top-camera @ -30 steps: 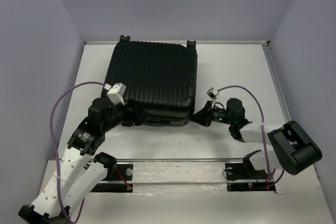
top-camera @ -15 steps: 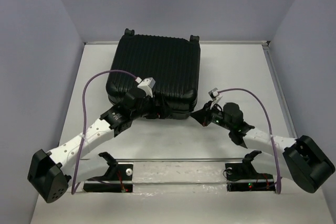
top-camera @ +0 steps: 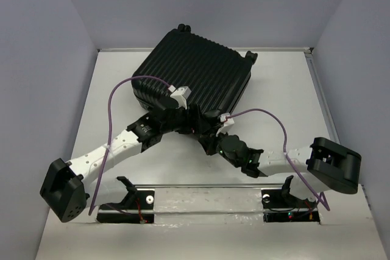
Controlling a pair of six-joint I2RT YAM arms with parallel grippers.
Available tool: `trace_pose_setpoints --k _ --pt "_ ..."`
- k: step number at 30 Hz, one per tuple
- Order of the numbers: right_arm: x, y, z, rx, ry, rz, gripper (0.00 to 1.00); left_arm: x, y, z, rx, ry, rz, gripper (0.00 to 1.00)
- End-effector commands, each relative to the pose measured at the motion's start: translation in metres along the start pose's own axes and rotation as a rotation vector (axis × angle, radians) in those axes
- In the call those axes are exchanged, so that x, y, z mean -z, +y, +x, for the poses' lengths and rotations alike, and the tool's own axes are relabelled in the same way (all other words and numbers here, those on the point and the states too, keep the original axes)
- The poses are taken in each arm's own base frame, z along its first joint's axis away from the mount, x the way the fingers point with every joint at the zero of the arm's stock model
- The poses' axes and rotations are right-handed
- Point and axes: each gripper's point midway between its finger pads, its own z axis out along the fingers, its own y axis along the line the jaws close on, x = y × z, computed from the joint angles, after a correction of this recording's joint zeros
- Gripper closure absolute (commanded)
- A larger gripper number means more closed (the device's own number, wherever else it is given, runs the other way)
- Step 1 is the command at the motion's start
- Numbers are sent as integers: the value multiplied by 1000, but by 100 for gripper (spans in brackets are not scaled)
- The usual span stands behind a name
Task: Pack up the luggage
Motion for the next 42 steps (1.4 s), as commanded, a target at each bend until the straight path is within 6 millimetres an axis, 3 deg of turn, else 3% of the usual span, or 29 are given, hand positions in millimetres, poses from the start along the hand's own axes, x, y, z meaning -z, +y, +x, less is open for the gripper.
trace_pose_setpoints --k 1,5,6,7,8,9,10,11,12,13,14,15,16,18,19,21,22,23,24,25,26,27,28,29,34,38,42 --pt "-4 28 -15 -97 -87 -11 93 -9 -29 -46 -13 -172 94 8" --pt "-11 29 -26 -107 -126 4 93 -2 -29 -54 -21 -199 73 7" --pt "-10 31 -24 -114 -117 -7 93 7 -32 -71 -33 -240 56 6" --pt "-9 28 -21 -124 -108 -2 93 16 -23 -79 -33 -257 0 6" --pt "-4 21 -15 -140 -100 6 93 42 -22 -117 -34 -359 -7 5" --pt "-2 18 -12 -137 -93 8 93 55 -34 -127 -49 -387 18 5" --pt "1 16 -11 -136 -91 10 93 73 -13 -149 -21 -426 -44 3" --pt "3 14 -10 -134 -89 13 93 85 -6 -168 -16 -460 -73 2" --pt "6 11 -9 -132 -88 16 93 114 9 -205 -18 -542 -152 1" --pt "8 11 -9 -132 -86 12 93 124 20 -222 -17 -568 -197 1" --pt "10 12 -11 -128 -84 7 93 119 41 -234 -3 -553 -245 1" --pt "10 13 -11 -125 -83 3 93 130 44 -255 -19 -575 -249 1" --pt "10 14 -12 -120 -82 0 93 143 79 -269 27 -598 -331 1" --pt "10 18 -13 -107 -76 -11 93 142 120 -284 69 -602 -399 1" --pt "10 18 -14 -104 -75 -12 93 144 159 -290 119 -595 -466 1" --pt "10 21 -12 -90 -61 -24 93 141 182 -295 144 -572 -473 1" --pt "11 21 -11 -85 -56 -25 93 130 182 -294 142 -529 -408 1" --pt "11 21 -11 -82 -54 -26 93 118 202 -294 161 -493 -409 1" --pt "11 22 -10 -77 -47 -30 93 113 202 -299 147 -492 -384 1" --pt "10 19 -11 -73 -46 -25 93 93 206 -297 131 -441 -311 1" --pt "11 20 -8 -66 -33 -32 93 88 201 -306 108 -426 -270 1" --pt "11 21 -7 -64 -28 -39 93 78 206 -298 109 -386 -244 1" --pt "11 22 -7 -61 -24 -42 93 71 193 -300 78 -353 -157 1" --pt "10 20 -7 -58 -20 -41 93 61 198 -296 68 -326 -136 1" --pt "8 21 -3 -49 4 -58 93 42 181 -281 44 -275 28 1" --pt "5 20 -4 -43 6 -57 93 19 192 -263 69 -210 11 1" --pt "5 17 -2 -40 17 -60 93 15 187 -255 111 -194 77 1"
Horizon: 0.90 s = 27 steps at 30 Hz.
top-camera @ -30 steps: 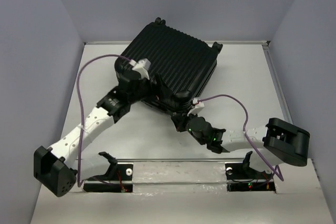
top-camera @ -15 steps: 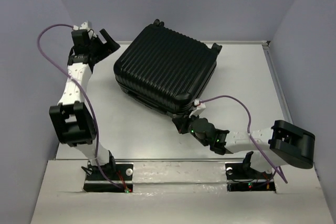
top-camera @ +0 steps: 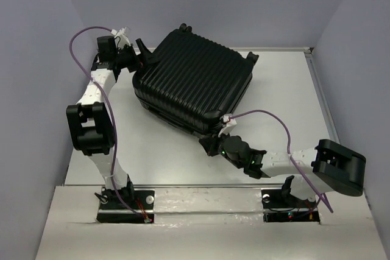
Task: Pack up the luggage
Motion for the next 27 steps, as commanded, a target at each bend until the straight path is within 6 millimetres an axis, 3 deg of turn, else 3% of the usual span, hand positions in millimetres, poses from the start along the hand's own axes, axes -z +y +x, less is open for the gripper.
trace_pose_setpoints --k 1,5,7,9,10,11,12,17,18,19,20,21,22,23,24,25,26,27 --pt "-1 15 2 9 36 -67 93 -1 -25 19 16 72 141 1" --pt "-3 9 -1 1 33 -58 93 -12 -20 35 -8 136 91 1" --pt "-1 7 -6 -5 36 -75 93 -18 -17 50 -9 163 66 18" --pt "-3 -6 -21 -20 12 -65 93 -16 -10 56 -9 156 29 38" --pt "-1 -7 -24 -25 22 -90 93 -16 -2 71 10 165 14 60" --pt "-1 -16 -36 -33 7 -92 93 -11 4 87 43 185 -5 92" --pt "-1 -20 -43 -35 -2 -94 93 -9 0 79 34 156 -12 92" --pt "-3 -39 -83 -20 -54 -100 93 17 8 133 115 165 -58 94" --pt "-4 -44 -91 -22 -64 -96 93 28 -4 128 95 124 -42 94" --pt "-6 -48 -106 -14 -71 -114 93 31 -11 151 107 159 -35 94" --pt "-7 -49 -109 5 -56 -127 93 47 -16 160 106 144 -37 94" --pt "-8 -53 -117 13 -58 -123 93 53 -19 164 107 128 -39 94" --pt "-10 -55 -126 21 -61 -126 93 59 -30 154 87 89 -21 94" --pt "-15 -60 -147 25 -85 -120 93 73 -38 164 95 73 -12 94" --pt "-17 -59 -150 41 -69 -135 93 77 -35 186 119 95 -18 94" --pt "-23 -52 -161 61 -75 -155 93 81 -41 191 136 79 -15 94" --pt "-26 -49 -163 78 -63 -165 93 90 -56 191 120 43 16 94" --pt "-28 -49 -159 68 -40 -170 93 91 -69 204 126 52 51 94"
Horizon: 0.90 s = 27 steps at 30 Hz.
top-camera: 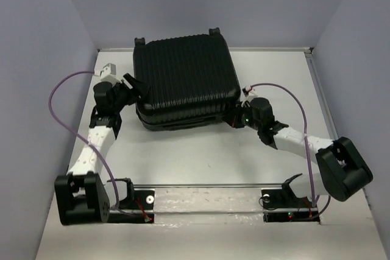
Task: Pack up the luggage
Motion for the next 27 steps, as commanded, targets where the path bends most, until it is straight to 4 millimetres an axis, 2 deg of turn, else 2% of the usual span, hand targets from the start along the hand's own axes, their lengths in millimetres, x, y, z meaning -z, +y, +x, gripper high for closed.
trace_pose_setpoints --k 1,2,3,5,6,8,9,10,11,12,13,14,15,16,17,18,20,22,23,24,26,27 --pt "-8 73 -73 134 -147 -254 93 52 -52 131 108 352 225 94" --pt "-10 83 -44 132 -99 -289 93 59 -63 131 163 338 247 94" --pt "-13 84 -30 104 -99 -254 93 64 -67 149 194 366 266 94" --pt "-19 96 18 89 -55 -237 93 68 -87 141 221 304 333 94" --pt "-17 121 58 89 -38 -245 93 70 -93 142 259 304 342 94" --pt "-27 135 88 112 -19 -223 93 75 -112 143 261 281 387 94" --pt "-40 122 115 189 54 -157 93 80 -121 141 264 267 408 94" --pt "-52 130 99 209 18 -128 93 83 -127 141 269 262 421 94" --pt "-56 123 92 230 3 -95 93 90 -136 137 288 241 442 94" --pt "-58 118 76 227 -21 -101 93 94 -139 134 293 222 453 94" --pt "-57 120 58 211 -40 -157 93 97 -140 130 304 204 457 94" --pt "-45 125 37 199 -25 -289 93 99 -140 128 334 189 451 94" --pt "-37 131 32 223 7 -365 93 105 -144 124 342 172 475 94" --pt "-35 133 20 248 2 -374 93 106 -145 121 349 150 472 94" --pt "-36 149 -1 282 -26 -393 93 108 -147 119 348 136 478 94" --pt "-40 147 1 320 5 -376 93 111 -150 121 353 143 485 94" --pt "-49 160 -6 320 0 -416 93 112 -156 120 364 131 491 94" --pt "-49 173 8 277 12 -463 93 110 -158 114 375 90 481 94" --pt "-50 172 28 266 33 -461 93 108 -158 114 379 88 476 94" --pt "-41 199 56 273 54 -524 93 106 -160 112 372 79 476 94" --pt "-33 211 94 288 84 -527 93 101 -166 100 361 41 469 94" --pt "-25 205 118 295 113 -522 93 94 -167 101 348 46 458 94"
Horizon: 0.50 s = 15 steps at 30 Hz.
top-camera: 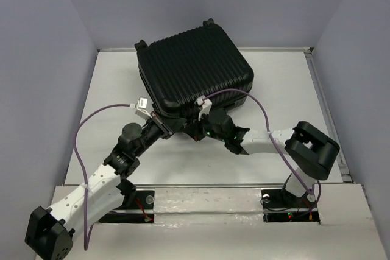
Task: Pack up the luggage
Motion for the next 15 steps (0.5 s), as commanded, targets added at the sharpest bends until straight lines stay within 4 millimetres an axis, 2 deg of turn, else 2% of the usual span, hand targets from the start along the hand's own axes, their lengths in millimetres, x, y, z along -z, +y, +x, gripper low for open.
trace_pose_setpoints --k 1,2,3,4,6,7,9,10,11,12,13,14,15 --pt "23 107 59 19 33 -283 93 -18 -35 -31 -44 -100 65 94" --pt "30 101 64 6 31 -268 93 -25 -30 -29 -50 -91 46 94" --pt "49 94 77 -6 31 -268 93 -29 -30 -30 -57 -94 46 94" --pt "57 84 76 -4 5 -229 93 -33 -37 -31 -61 -91 65 94" --pt "64 46 71 -2 -16 -101 93 -42 -36 -23 -59 -61 70 94" --pt "72 16 60 -26 -29 -50 93 -46 -45 -26 -62 -70 84 94" --pt "78 0 47 -42 -59 -55 93 -54 -53 -26 -83 -56 95 94" --pt "80 -5 41 -45 -71 -53 93 -56 -59 -33 -117 -66 97 94" --pt "83 -9 33 -49 -83 -65 93 -59 -71 -53 -229 -102 50 88" --pt "85 -5 32 -45 -81 -84 93 -60 -75 -67 -284 -121 -6 78" --pt "86 -3 31 -38 -79 -91 93 -60 -75 -87 -331 -155 -76 46" --pt "86 -1 29 -34 -74 -97 93 -55 -79 -122 -413 -181 -178 26" --pt "87 -1 29 -31 -71 -95 93 -53 -87 -125 -447 -151 -189 11"
